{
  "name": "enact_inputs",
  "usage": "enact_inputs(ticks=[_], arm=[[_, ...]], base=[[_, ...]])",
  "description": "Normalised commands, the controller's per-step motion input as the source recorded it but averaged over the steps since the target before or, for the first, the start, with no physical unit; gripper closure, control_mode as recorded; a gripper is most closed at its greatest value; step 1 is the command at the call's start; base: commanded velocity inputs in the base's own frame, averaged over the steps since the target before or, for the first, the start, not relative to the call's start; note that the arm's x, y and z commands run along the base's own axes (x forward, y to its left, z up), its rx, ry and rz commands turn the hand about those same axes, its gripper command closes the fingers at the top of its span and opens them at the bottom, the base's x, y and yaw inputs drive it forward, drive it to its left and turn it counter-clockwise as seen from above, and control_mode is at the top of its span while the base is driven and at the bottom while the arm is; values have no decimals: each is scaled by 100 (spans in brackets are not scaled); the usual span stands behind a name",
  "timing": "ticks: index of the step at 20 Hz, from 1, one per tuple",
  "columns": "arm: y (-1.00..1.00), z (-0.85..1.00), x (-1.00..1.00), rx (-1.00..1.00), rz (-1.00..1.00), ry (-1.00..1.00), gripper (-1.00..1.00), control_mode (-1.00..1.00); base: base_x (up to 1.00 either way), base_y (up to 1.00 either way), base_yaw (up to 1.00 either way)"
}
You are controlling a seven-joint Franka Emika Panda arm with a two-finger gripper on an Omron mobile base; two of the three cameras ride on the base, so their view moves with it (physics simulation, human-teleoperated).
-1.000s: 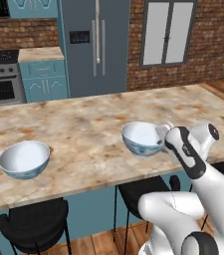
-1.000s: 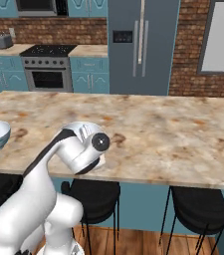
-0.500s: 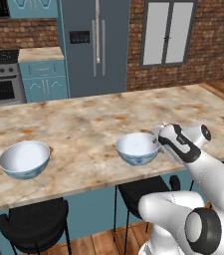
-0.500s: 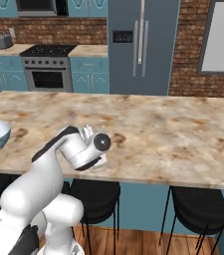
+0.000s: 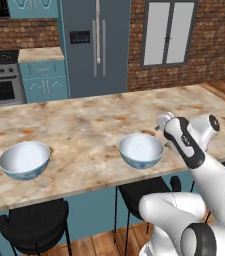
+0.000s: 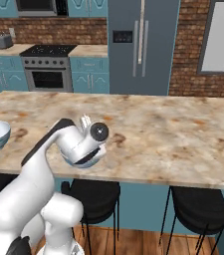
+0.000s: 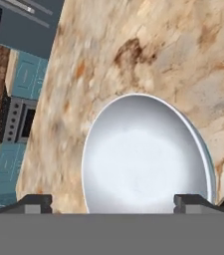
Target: Pick up the bowls from the cabinet and place each bowl in front of a stool on the dining counter.
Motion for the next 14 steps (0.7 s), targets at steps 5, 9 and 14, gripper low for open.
enact_inputs(ticks=[5, 9, 14], arm=[[0, 82, -65, -9, 0, 0, -100, -100], [0, 74, -100, -10, 1, 0, -100, -100], [3, 66, -100, -11, 1, -2, -100, -100]], base=[[0, 0, 0], [0, 0, 0], [0, 0, 0]])
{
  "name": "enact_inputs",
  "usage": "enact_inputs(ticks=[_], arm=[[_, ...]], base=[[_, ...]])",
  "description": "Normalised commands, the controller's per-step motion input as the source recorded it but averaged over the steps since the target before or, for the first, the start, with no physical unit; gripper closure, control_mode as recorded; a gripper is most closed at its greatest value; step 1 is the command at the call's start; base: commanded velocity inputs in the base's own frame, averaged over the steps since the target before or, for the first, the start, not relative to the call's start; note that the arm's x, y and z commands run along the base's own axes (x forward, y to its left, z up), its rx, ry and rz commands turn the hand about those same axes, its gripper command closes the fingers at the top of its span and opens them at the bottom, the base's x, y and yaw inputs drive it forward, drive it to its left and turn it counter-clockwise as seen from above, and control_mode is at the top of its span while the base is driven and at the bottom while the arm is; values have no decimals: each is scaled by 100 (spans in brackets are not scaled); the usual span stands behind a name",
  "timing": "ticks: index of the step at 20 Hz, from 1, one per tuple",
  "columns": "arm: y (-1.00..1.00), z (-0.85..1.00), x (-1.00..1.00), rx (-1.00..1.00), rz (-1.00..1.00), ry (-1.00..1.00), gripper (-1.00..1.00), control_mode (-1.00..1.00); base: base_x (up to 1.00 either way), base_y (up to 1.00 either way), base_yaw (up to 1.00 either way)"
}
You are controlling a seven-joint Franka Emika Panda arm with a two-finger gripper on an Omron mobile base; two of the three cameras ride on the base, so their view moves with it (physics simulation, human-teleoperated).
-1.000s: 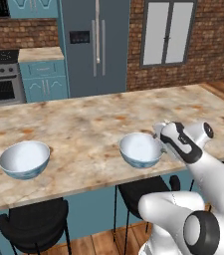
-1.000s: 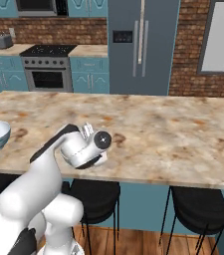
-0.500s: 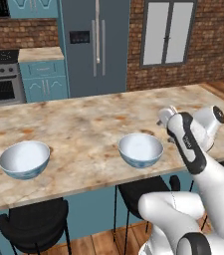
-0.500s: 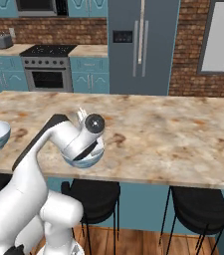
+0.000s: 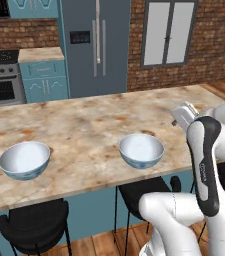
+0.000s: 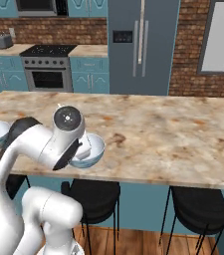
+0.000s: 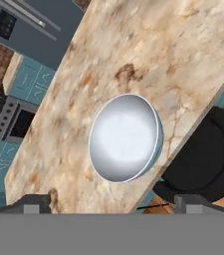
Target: Pick up the bowls from the cabinet and place each bowl in front of a stool on the dining counter.
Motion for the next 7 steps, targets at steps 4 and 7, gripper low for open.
enact_inputs(ticks=[4, 7], arm=[[9, 66, -100, -12, 2, -4, -100, -100], [12, 70, -100, -12, 2, -4, -100, -100]], base=[[0, 0, 0], [0, 0, 0]])
